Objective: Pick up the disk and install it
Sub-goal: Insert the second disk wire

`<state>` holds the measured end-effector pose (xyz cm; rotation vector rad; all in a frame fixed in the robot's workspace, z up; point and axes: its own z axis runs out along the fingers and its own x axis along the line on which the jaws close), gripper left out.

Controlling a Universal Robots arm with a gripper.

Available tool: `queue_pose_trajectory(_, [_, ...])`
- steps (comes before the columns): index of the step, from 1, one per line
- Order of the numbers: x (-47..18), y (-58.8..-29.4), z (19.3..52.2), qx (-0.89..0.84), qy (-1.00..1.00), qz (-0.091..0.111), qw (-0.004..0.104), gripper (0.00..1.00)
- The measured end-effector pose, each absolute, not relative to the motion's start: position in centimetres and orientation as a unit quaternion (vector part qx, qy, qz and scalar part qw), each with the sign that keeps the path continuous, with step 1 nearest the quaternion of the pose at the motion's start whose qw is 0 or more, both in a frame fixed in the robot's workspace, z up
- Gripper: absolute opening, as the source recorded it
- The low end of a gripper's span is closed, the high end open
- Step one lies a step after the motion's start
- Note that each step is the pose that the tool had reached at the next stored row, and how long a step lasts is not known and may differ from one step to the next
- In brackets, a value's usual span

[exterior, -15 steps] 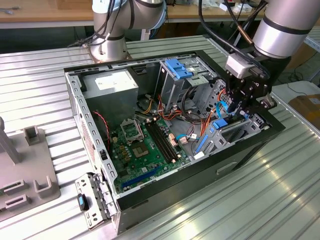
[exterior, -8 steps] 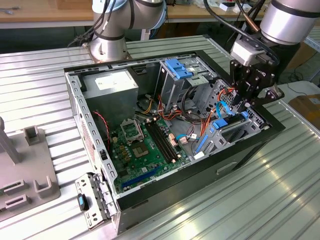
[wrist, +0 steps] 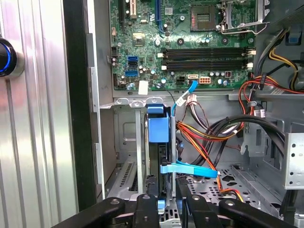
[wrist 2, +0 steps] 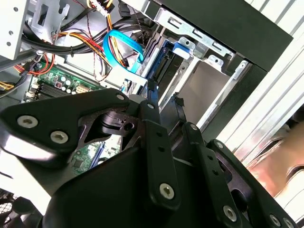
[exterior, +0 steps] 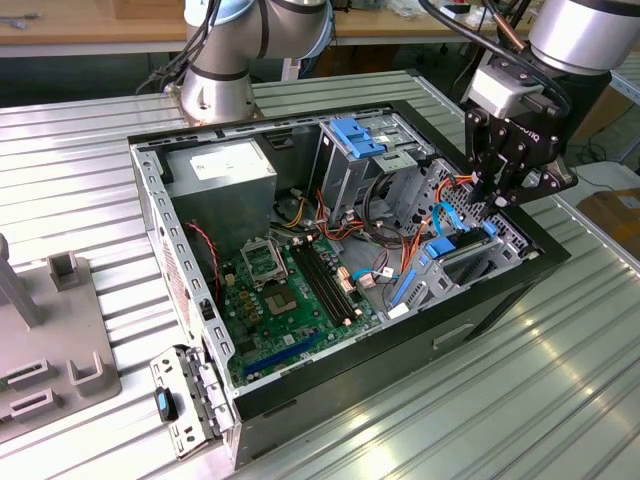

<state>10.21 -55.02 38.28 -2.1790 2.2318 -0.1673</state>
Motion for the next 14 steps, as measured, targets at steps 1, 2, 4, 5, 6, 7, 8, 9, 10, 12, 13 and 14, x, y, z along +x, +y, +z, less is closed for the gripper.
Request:
queue_pose_trajectory(1, [10.21,-55.02,38.28,-0.698,0.714,-0.054,0.009,0.30])
queue_pose_trajectory(2, [10.21,-55.02,38.28,-0.698,0.714,-0.054,0.009,0.30])
queue_pose_trajectory(4, [10.21,-55.02,38.28,-0.698,0.714,-0.054,0.009,0.30])
queue_pose_trajectory(5, [10.21,-55.02,38.28,-0.698,0.714,-0.054,0.009,0.30])
queue_pose_trajectory(6, [10.21,-55.02,38.29,-0.698,0.714,-0.054,0.009,0.30])
queue_pose_trajectory(7, [10.21,-55.02,38.29,-0.698,0.714,-0.054,0.009,0.30])
queue_pose_trajectory(8, [10.27,-55.01,38.29,-0.698,0.714,-0.054,0.009,0.30])
queue_pose_trajectory(9, [10.31,-55.01,38.29,-0.698,0.714,-0.054,0.009,0.30])
queue_pose_trajectory(10, [10.37,-55.00,38.30,-0.699,0.713,-0.054,0.009,0.30])
queue_pose_trajectory(12, [10.54,-55.00,38.29,-0.700,0.712,-0.054,0.009,0.30])
queue_pose_trajectory(13, [10.69,-54.99,38.29,-0.702,0.710,-0.054,0.009,0.30])
queue_pose_trajectory(14, [10.81,-54.98,38.29,-0.703,0.709,-0.053,0.009,0.30])
